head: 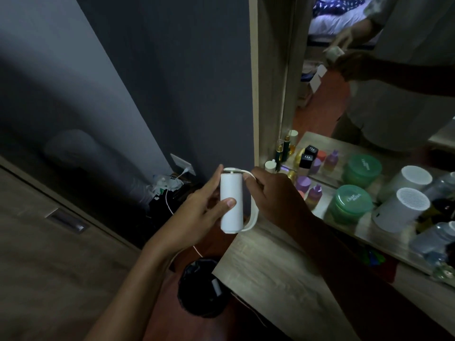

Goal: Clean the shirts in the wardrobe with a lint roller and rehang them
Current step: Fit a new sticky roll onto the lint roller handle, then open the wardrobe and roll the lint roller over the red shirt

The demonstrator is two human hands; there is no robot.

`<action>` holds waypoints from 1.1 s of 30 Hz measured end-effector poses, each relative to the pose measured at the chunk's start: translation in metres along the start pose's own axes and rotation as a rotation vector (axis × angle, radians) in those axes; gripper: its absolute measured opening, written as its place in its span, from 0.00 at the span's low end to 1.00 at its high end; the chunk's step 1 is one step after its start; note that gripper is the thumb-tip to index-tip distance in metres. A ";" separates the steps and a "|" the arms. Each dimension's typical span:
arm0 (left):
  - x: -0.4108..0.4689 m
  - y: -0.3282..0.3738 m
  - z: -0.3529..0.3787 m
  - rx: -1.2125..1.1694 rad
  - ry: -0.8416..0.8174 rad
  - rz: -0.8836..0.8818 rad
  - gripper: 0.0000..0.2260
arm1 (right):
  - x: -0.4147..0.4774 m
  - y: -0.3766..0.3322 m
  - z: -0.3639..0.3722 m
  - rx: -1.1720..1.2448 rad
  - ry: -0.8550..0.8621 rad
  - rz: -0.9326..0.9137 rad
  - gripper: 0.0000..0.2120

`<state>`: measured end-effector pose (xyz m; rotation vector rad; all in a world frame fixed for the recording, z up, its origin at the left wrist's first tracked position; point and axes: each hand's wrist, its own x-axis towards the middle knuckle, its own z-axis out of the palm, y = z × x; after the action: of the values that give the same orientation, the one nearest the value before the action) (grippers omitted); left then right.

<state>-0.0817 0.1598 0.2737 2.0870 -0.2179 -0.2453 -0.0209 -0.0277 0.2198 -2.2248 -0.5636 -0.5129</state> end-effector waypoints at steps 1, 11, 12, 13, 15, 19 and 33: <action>-0.001 0.000 -0.001 0.009 0.004 0.004 0.33 | 0.000 -0.001 0.000 0.006 -0.004 -0.006 0.17; -0.019 -0.009 -0.032 0.100 0.084 0.034 0.33 | 0.020 -0.029 0.014 0.098 -0.054 -0.101 0.17; -0.023 -0.010 -0.039 0.105 0.101 0.036 0.33 | 0.024 -0.035 0.017 0.107 -0.065 -0.113 0.16; -0.027 -0.013 -0.046 0.117 0.121 0.041 0.32 | 0.028 -0.043 0.021 0.118 -0.080 -0.124 0.16; -0.038 -0.019 -0.062 0.152 0.170 0.048 0.33 | 0.038 -0.060 0.031 0.155 -0.122 -0.136 0.14; -0.066 -0.031 -0.101 0.183 0.266 0.042 0.33 | 0.054 -0.099 0.058 0.217 -0.177 -0.198 0.14; -0.173 -0.131 -0.280 0.080 0.479 0.053 0.31 | 0.105 -0.273 0.217 0.273 -0.336 -0.327 0.17</action>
<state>-0.1676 0.5015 0.3136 2.1485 0.0072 0.2999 -0.0428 0.3274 0.2981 -1.9741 -1.1157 -0.2041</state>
